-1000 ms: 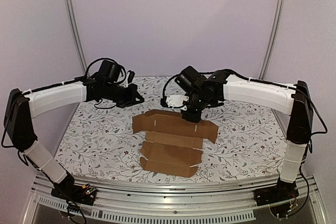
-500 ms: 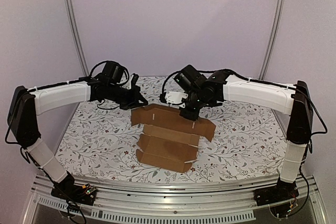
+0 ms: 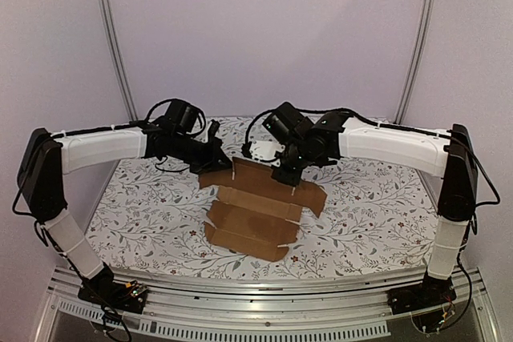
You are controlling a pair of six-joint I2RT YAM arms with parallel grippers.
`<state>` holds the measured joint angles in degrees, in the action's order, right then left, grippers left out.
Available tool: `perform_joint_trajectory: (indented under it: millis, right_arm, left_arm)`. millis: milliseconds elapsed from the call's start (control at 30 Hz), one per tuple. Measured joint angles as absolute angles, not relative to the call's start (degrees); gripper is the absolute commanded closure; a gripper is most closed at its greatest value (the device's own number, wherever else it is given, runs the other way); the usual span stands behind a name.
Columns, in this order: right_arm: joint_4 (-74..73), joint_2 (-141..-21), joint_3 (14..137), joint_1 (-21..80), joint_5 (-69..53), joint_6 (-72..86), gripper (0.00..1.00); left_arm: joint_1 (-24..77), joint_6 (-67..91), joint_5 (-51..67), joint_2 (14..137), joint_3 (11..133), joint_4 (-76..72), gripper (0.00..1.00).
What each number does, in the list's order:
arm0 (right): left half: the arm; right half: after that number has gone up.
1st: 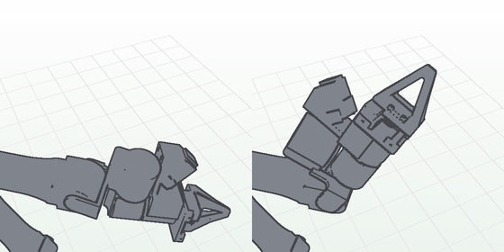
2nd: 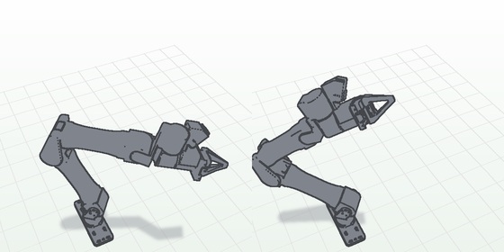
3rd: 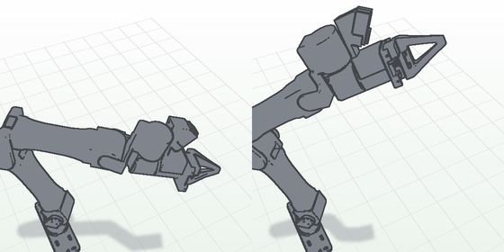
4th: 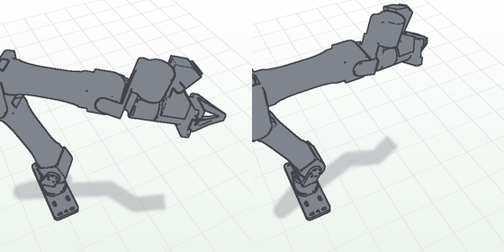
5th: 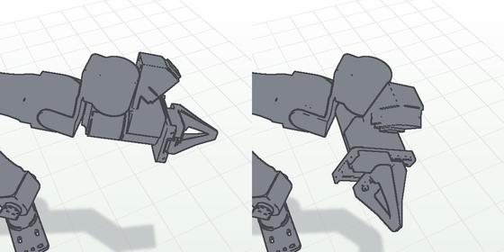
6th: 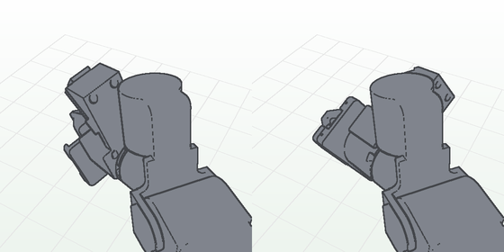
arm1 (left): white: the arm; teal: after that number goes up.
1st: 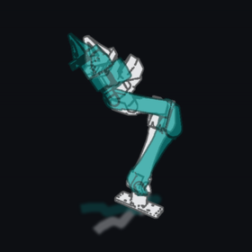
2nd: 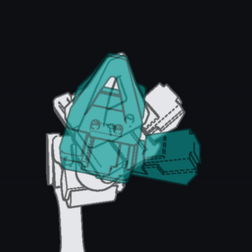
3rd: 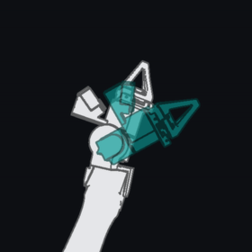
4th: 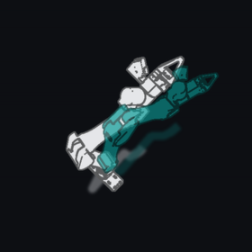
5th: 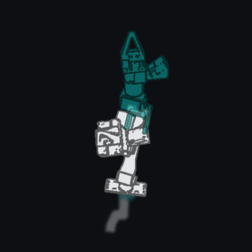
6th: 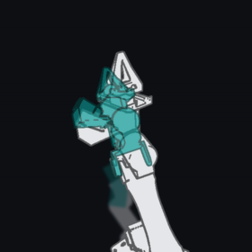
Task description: Fold the paper box
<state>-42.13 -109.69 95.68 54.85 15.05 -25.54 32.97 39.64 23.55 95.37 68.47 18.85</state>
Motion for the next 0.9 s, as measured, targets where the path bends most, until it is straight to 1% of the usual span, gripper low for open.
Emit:
perform_joint_trajectory:
  millis: [600,667,733,900]
  right_arm:
    - [-40.6,-109.0,92.9,56.1,17.6,-22.9,1.00]
    - [-40.5,-109.0,92.8,56.2,18.5,-22.8,1.00]
    - [-40.3,-109.0,92.5,56.3,19.4,-22.8,1.00]
    - [-40.2,-108.9,92.1,56.5,20.8,-22.9,1.00]
  left_arm:
    - [33.6,44.8,24.4,97.2,68.5,13.7,1.00]
    - [33.6,44.4,24.4,97.2,68.5,14.5,1.00]
    - [33.6,43.6,23.6,96.9,68.5,16.3,0.98]
    - [33.6,41.1,20.1,94.0,68.5,23.7,0.95]
